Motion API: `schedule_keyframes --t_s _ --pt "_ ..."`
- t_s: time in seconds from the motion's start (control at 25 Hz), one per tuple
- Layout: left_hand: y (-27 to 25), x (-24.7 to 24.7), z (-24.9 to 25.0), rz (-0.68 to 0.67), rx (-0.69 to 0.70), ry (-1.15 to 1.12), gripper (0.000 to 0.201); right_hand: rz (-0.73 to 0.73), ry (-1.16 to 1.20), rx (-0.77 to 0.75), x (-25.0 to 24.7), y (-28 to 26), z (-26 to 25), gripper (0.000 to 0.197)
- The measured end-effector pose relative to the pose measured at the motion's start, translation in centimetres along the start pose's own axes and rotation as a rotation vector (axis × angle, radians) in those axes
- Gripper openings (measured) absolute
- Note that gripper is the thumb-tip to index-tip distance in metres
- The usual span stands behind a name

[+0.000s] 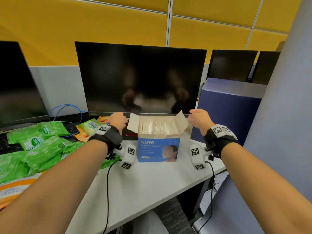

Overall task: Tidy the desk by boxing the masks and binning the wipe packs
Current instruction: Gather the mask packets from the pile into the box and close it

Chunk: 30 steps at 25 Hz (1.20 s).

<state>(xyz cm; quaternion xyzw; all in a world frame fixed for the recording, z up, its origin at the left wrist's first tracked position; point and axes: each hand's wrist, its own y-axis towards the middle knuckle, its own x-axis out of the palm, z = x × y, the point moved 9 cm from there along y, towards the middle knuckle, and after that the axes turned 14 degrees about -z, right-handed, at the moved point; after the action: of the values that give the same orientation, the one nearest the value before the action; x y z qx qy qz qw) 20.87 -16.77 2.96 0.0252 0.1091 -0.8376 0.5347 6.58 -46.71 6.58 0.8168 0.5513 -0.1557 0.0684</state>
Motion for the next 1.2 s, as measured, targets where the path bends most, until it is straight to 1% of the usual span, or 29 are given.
schedule_keyframes --t_s 0.04,0.12,0.2,0.24,0.28,0.36,0.48,0.56,0.64,0.68,0.76,0.88,1.0,1.04,1.12,1.16,1.2 --pt "-0.1 0.8 -1.1 -0.071 -0.025 -0.151 0.035 -0.074 0.07 0.03 0.9 0.2 1.1 0.038" --pt "-0.1 3.6 -1.6 -0.223 -0.036 -0.163 0.027 -0.152 0.069 0.035 2.6 0.5 2.1 0.034" --pt "-0.1 5.6 -1.4 -0.262 -0.04 -0.14 0.035 -0.215 0.087 0.052 4.5 0.9 2.5 0.023" --pt "-0.2 6.1 -1.4 -0.256 -0.057 -0.156 0.04 -0.252 0.115 0.075 5.4 0.8 2.5 0.014" --pt "-0.3 6.4 -1.4 -0.23 -0.078 -0.142 0.04 -0.278 0.106 0.092 6.1 0.7 2.3 0.012" --pt "-0.3 6.4 -1.3 -0.198 -0.096 -0.062 0.037 -0.31 0.027 0.106 7.3 0.2 2.1 0.027" --pt "-0.3 5.4 -1.8 -0.154 -0.101 0.049 0.036 -0.346 0.019 0.116 9.1 0.0 2.4 0.029" --pt "-0.6 4.4 -1.8 -0.12 -0.076 0.083 0.031 -0.361 -0.015 0.083 10.3 0.1 2.1 0.027" --pt "-1.1 3.5 -1.5 -0.088 -0.044 0.11 0.022 -0.354 -0.053 0.009 11.3 -0.1 1.1 0.024" --pt "-1.3 3.0 -1.6 -0.078 -0.034 0.117 0.023 -0.345 -0.054 -0.024 11.8 -0.2 0.7 0.024" --pt "-2.0 2.3 -1.8 -0.057 -0.019 0.078 0.022 -0.337 -0.037 -0.083 12.5 -0.7 0.1 0.021" --pt "-3.2 1.7 -2.2 -0.007 0.016 -0.022 0.018 -0.329 0.061 -0.107 12.9 -1.4 0.2 0.013" --pt "-4.4 1.4 -2.4 0.026 0.051 -0.058 0.027 -0.313 0.136 -0.123 13.0 -2.2 0.4 0.018" --pt "-4.8 1.3 -2.4 0.032 0.06 -0.062 0.026 -0.303 0.154 -0.129 12.9 -2.7 0.3 0.021" --pt "-5.6 1.3 -2.6 0.039 0.072 -0.09 0.014 -0.284 0.172 -0.142 12.8 -3.4 0.3 0.022" --pt "-5.8 1.2 -2.9 0.041 0.076 -0.103 0.013 -0.28 0.181 -0.14 12.8 -3.6 0.4 0.02" --pt "-6.1 1.1 -2.9 0.045 0.086 -0.115 0.016 -0.279 0.187 -0.138 12.9 -3.6 0.5 0.016"
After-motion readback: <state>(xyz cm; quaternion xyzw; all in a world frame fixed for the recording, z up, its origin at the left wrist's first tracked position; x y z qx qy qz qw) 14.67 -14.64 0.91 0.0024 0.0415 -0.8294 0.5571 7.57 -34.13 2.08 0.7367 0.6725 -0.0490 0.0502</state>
